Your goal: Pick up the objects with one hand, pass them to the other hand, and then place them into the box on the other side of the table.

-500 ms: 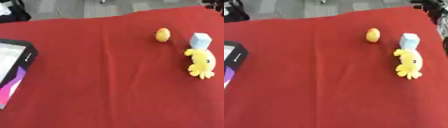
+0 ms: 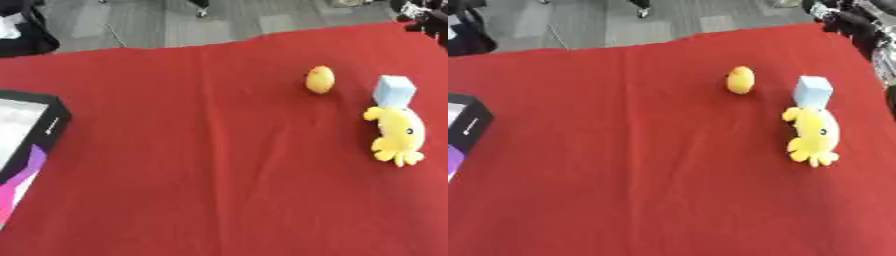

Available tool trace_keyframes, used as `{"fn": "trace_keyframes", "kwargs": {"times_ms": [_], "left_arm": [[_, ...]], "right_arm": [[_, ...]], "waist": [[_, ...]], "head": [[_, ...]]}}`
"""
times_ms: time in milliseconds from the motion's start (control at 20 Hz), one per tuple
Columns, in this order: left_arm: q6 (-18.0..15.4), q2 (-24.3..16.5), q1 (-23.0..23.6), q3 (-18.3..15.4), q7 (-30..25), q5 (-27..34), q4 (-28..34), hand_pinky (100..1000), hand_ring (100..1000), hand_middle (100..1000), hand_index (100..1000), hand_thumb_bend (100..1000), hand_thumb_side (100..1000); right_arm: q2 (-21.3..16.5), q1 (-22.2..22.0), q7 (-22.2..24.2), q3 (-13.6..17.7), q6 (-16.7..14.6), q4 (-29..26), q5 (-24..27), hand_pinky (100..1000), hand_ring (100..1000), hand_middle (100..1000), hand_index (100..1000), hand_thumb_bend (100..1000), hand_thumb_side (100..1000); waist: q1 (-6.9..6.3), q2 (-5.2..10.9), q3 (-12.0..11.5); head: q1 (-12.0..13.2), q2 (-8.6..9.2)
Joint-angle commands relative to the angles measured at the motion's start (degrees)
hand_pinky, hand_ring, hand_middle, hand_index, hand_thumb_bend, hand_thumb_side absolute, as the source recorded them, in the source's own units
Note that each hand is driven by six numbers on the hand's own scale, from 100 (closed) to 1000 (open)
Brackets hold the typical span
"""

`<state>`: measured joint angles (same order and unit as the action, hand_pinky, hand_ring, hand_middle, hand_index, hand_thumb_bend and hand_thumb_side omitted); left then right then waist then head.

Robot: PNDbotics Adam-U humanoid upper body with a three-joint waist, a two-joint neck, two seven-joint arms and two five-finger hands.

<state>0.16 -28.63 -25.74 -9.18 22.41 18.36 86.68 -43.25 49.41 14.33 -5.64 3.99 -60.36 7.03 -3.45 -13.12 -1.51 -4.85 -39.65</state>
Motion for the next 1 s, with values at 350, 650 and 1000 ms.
{"fn": "trace_keyframes", "kwargs": {"times_ms": [350, 650, 1000], "left_arm": [[0.0, -1.8, -0.2, -0.7, 0.0, -0.1, 0.8, 830, 762, 786, 830, 781, 605], [0.0, -2.2, -0.2, -0.7, -0.2, -0.2, 0.8, 829, 762, 785, 829, 779, 604], [0.1, -2.2, -0.3, -0.6, -0.3, -0.2, 0.8, 828, 769, 784, 827, 777, 603]], "right_arm": [[-6.2, 6.0, 21.8, 0.6, -7.9, 3.2, -15.2, 953, 928, 921, 939, 344, 337], [-8.1, 7.7, 33.2, 0.8, -10.1, 3.5, -20.6, 964, 945, 933, 950, 325, 255], [-8.6, 7.5, 37.6, -0.6, -11.7, 3.9, -26.9, 968, 960, 939, 948, 326, 184]], "waist": [[-0.48, -0.11, 0.1], [-0.27, -0.5, 0.2], [-0.32, -0.97, 0.0]], "head": [[-1.5, -0.27], [-2.1, -0.38], [-2.4, -0.15]]}}
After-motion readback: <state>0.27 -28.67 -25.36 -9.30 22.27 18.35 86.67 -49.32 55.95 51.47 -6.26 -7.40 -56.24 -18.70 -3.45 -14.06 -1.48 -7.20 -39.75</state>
